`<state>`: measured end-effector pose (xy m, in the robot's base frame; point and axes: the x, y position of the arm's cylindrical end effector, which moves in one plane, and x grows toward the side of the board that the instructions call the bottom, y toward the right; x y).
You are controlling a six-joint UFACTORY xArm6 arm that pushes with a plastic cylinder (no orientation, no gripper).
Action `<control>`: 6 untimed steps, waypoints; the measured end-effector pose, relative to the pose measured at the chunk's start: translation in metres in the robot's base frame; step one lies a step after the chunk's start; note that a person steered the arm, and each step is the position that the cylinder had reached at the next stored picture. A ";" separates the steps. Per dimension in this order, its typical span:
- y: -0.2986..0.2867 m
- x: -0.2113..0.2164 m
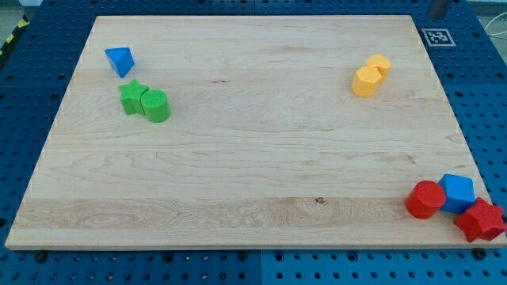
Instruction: Point at the yellow hexagon
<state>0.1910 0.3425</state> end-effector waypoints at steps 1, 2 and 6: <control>-0.012 0.000; -0.046 0.000; -0.298 0.049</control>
<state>0.2399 0.0443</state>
